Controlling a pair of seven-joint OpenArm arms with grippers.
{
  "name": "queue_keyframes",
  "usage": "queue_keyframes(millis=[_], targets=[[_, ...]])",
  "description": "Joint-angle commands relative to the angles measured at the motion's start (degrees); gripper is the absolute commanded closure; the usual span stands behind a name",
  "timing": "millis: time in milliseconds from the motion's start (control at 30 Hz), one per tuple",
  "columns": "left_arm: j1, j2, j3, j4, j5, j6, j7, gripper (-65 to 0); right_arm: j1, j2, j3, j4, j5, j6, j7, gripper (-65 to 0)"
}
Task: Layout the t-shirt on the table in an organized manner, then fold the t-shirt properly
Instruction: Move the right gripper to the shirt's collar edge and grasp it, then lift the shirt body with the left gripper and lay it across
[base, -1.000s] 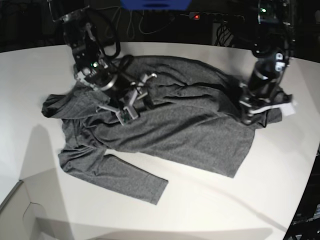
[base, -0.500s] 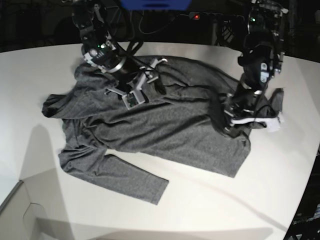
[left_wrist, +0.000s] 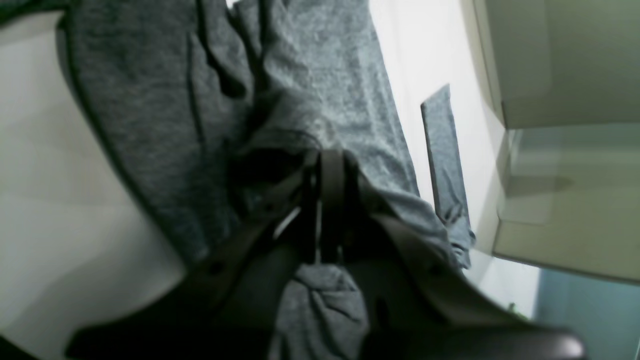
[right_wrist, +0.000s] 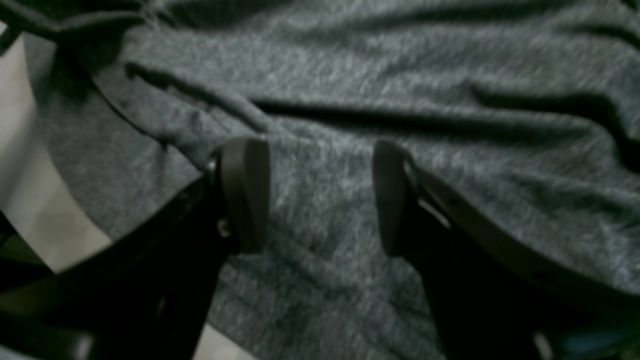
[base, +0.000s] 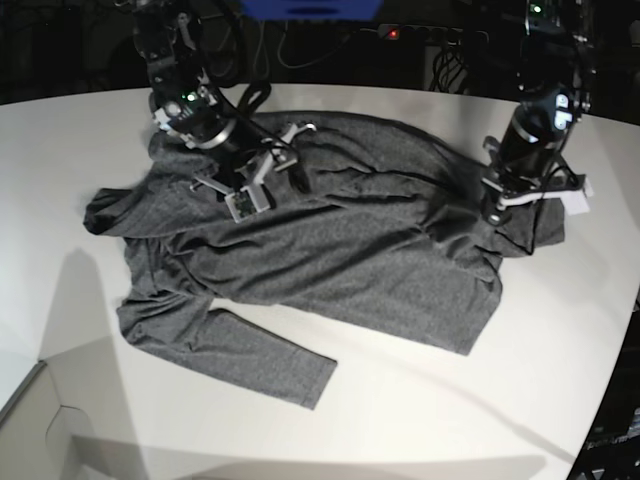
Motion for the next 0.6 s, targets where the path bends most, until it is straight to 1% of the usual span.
queue_keyframes(millis=[0, 133, 167, 267, 400, 467, 567], targets=[[0.4, -0.5, -0.3, 1.1, 0.2, 0.0, 0.2, -0.2, 0.4, -0.1, 0.0, 1.0, 0.5, 0.2, 1.6, -33.5], [-1.3, -0.5, 0.7, 2.7, 2.5, -0.1, 1.0, -0.2, 0.5, 1.0, 0.1, 1.1, 0.5, 0.2, 1.7, -33.5], [-3.2, -0.3, 0.7, 2.7, 2.5, -0.1, 1.1, -0.2, 0.5, 1.1, 0.2, 1.1, 0.5, 0.2, 1.7, -33.5], [-9.1, -0.1, 0.7, 2.2, 2.6, -0.1, 1.2, -0.2, 0.3, 1.8, 3.5, 1.0, 0.5, 0.2, 1.6, -33.5], [-17.5, -0.1, 1.3, 0.9, 2.4, -0.1, 1.4, -0.2, -2.0, 3.7, 8.6, 1.0, 0.5, 0.2, 1.6, -33.5], [-22.3, -0.4, 4.0, -0.3, 2.6, -0.1, 1.0, -0.2, -2.7, 4.8, 10.9, 1.0, 0.5, 0.2, 1.6, -33.5], [-29.8, -0.5, 8.5, -2.9, 2.3, -0.1, 0.9, -0.2, -4.8, 5.1, 15.0, 1.0, 0.5, 0.2, 1.6, -33.5]])
